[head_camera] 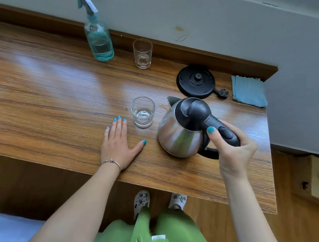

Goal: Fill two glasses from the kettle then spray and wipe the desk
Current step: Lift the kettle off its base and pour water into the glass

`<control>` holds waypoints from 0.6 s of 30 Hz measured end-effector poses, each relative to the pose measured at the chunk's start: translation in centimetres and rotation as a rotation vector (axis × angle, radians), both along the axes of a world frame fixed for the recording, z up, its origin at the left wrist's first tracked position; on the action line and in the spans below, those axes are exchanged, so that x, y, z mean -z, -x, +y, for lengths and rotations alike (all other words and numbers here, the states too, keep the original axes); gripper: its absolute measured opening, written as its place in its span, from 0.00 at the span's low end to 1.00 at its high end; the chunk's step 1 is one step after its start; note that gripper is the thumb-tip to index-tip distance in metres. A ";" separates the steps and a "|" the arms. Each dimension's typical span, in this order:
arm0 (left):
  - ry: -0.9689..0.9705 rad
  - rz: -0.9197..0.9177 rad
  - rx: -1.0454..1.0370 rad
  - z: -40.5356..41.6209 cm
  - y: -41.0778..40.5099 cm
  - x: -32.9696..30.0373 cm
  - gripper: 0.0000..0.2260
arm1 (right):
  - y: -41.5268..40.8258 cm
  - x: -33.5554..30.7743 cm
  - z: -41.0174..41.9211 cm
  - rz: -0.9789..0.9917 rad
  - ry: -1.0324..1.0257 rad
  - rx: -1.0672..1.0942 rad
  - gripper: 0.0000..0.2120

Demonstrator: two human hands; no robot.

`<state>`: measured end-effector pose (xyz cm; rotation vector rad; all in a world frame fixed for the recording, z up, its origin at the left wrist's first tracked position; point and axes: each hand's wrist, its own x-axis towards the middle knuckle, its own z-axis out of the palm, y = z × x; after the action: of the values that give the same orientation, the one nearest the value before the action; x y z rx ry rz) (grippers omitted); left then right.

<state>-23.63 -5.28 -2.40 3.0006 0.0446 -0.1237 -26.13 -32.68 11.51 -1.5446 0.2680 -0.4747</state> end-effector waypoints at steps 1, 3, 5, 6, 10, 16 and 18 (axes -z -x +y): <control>0.000 0.005 0.000 0.0 0.0 -0.1 0.46 | 0.0 -0.2 0.1 0.001 -0.001 -0.003 0.11; -0.009 0.015 0.002 0.1 0.0 -0.2 0.46 | -0.1 -0.8 0.1 0.001 0.017 -0.015 0.12; -0.013 0.026 0.006 0.1 0.0 -0.2 0.46 | -0.2 -1.5 0.1 -0.001 0.059 -0.043 0.11; -0.008 0.029 0.004 0.1 0.0 -0.2 0.46 | -0.2 -1.8 0.1 0.000 0.077 -0.056 0.11; 0.007 0.034 -0.002 0.1 0.0 -0.3 0.46 | -0.3 -2.4 -0.5 0.030 0.107 -0.077 0.13; 0.008 0.044 -0.011 0.0 -0.1 -0.4 0.46 | -0.6 -3.7 -0.7 0.034 0.167 -0.098 0.15; 0.005 0.049 -0.012 0.0 -0.1 -0.4 0.46 | -0.8 -4.0 -0.5 0.040 0.188 -0.121 0.15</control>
<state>-23.53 -5.29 -2.00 2.9918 0.0679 -0.1963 -25.32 -33.15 15.50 -1.7441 0.1628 -0.3820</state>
